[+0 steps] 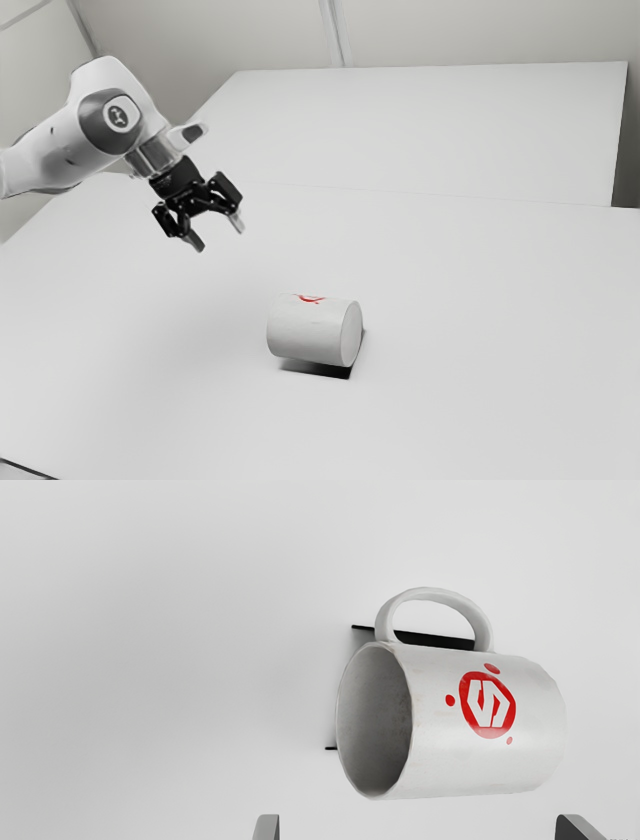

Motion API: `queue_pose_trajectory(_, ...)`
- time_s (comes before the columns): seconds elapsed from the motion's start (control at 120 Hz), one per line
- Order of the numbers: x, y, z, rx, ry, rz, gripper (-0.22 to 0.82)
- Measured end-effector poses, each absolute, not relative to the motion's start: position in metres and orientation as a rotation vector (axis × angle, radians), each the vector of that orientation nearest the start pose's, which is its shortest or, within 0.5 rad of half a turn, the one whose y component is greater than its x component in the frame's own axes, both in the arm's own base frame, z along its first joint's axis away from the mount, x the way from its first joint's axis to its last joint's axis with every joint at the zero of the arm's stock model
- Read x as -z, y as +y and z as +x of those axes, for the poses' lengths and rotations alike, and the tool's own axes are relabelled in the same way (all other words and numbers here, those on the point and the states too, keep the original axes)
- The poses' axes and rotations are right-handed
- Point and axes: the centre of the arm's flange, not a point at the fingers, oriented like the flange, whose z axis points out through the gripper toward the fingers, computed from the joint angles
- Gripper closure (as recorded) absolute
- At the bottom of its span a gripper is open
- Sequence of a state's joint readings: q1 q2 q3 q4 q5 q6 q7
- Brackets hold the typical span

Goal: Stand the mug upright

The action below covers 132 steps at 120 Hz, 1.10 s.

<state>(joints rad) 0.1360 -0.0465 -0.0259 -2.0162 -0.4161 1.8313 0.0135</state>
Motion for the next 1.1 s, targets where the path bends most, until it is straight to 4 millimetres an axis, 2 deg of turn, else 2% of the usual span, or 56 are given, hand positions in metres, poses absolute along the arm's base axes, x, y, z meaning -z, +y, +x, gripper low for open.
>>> queue_pose_trajectory(0.3, -0.418, 0.029, 0.516, -0.146, -0.345, -3.675, 0.0)
queue_pose_trajectory(0.667, -0.365, 0.012, 0.489, -0.11, -0.15, -3.866, 0.0)
queue_pose_trajectory(1.042, -0.333, 0.011, 0.492, -0.012, 0.015, -3.978, 0.0)
queue_pose_trajectory(1.1, -0.323, 0.011, 0.493, -0.013, 0.017, -4.004, 0.0)
